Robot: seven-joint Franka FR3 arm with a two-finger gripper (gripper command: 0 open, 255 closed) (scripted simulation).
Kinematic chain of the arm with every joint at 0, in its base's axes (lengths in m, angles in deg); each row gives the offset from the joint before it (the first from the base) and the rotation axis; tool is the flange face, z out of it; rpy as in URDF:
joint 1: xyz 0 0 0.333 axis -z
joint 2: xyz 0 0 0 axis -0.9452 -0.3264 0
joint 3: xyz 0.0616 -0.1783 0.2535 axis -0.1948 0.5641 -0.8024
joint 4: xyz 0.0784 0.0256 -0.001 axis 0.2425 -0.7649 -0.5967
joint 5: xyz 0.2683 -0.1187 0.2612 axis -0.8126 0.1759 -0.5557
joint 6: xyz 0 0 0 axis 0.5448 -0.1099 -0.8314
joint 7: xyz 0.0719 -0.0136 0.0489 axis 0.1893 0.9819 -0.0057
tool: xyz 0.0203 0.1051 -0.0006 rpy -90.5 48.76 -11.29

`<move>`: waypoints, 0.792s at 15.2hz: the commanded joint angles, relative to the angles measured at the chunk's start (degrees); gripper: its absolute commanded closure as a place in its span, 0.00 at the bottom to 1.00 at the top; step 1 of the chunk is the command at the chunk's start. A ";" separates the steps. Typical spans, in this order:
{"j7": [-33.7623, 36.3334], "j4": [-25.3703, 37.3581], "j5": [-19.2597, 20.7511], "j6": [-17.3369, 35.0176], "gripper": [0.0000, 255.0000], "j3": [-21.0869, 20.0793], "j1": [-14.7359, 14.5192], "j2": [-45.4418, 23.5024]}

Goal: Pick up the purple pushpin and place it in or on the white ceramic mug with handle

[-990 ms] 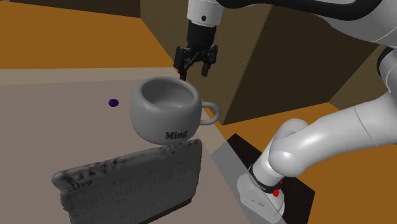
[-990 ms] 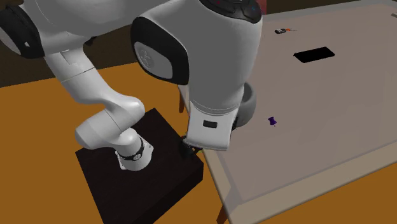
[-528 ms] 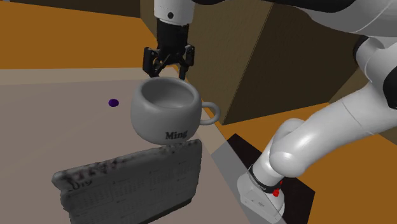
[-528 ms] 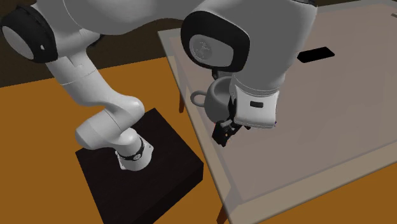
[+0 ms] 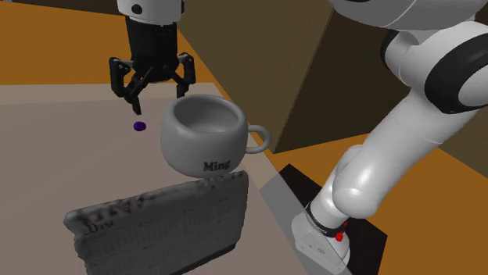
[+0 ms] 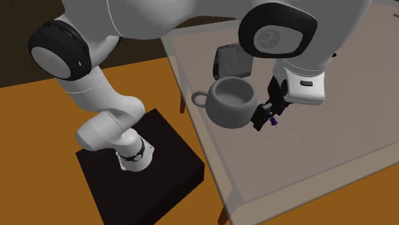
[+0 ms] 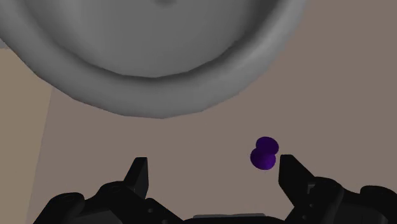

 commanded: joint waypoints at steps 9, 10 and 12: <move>4.90 3.09 3.65 3.60 0.00 -2.68 -2.22 -7.51; 4.86 2.17 3.58 4.40 0.00 -2.66 -2.19 -7.38; 4.83 1.65 3.54 4.86 0.00 -2.65 -2.17 -7.31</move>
